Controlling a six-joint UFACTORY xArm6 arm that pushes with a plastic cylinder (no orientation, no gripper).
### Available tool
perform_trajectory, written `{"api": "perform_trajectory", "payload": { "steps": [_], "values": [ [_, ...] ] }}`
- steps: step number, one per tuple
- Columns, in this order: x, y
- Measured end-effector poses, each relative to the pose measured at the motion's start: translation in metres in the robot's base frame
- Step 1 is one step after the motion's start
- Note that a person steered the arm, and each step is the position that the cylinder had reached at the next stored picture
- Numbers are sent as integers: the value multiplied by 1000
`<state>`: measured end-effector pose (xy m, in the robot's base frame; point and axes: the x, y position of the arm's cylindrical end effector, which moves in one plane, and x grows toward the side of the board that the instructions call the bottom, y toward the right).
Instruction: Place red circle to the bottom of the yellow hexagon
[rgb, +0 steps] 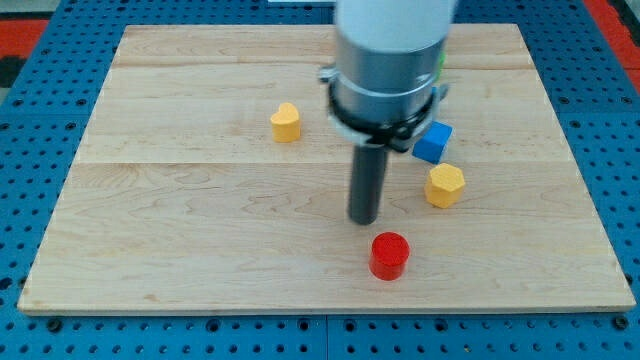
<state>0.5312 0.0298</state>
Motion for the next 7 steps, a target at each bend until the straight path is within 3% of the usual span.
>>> {"api": "perform_trajectory", "payload": {
  "steps": [1, 2, 4, 5, 7],
  "values": [
    [83, -3],
    [77, 29],
    [32, 39],
    [46, 6],
    [-4, -18]
  ]
}}
